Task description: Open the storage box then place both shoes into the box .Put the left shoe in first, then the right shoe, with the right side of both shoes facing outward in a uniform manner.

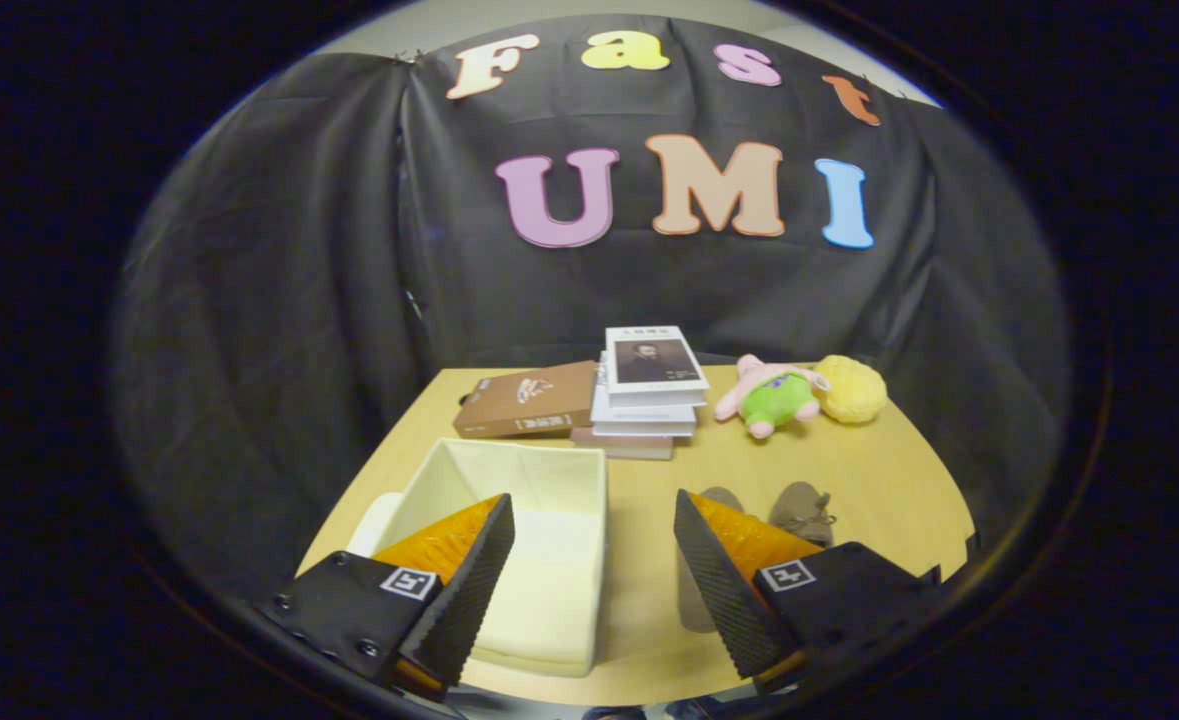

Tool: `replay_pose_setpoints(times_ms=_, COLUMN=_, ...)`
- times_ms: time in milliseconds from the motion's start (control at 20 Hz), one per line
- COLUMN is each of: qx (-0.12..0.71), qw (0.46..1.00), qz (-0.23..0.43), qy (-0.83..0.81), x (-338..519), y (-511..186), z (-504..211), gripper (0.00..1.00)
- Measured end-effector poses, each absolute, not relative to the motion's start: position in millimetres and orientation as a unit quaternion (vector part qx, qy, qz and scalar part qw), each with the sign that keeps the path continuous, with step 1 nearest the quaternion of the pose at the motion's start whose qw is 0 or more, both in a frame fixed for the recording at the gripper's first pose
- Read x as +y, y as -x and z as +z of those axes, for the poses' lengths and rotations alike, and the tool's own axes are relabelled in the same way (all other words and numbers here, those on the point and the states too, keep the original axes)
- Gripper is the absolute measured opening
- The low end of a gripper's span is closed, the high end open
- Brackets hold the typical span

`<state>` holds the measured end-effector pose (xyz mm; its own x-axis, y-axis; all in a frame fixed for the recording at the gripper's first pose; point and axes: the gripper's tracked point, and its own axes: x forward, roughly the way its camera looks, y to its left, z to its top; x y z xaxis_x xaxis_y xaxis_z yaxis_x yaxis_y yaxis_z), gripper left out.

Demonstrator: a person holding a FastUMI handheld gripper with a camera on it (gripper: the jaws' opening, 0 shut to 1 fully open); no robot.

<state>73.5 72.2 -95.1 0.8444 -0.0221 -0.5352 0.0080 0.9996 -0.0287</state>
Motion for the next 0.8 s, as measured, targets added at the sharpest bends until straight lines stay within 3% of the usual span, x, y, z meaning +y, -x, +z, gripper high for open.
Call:
replay_pose_setpoints(times_ms=350, qx=0.395, qw=0.906, qz=-0.139, qy=0.057, x=-46.5, y=-79.7, z=-169.1, gripper=1.00)
replay_pose_setpoints(times_ms=800, qx=0.529, qw=0.827, qz=-0.189, qy=0.011, x=-77.4, y=-65.2, z=-239.7, gripper=0.95)
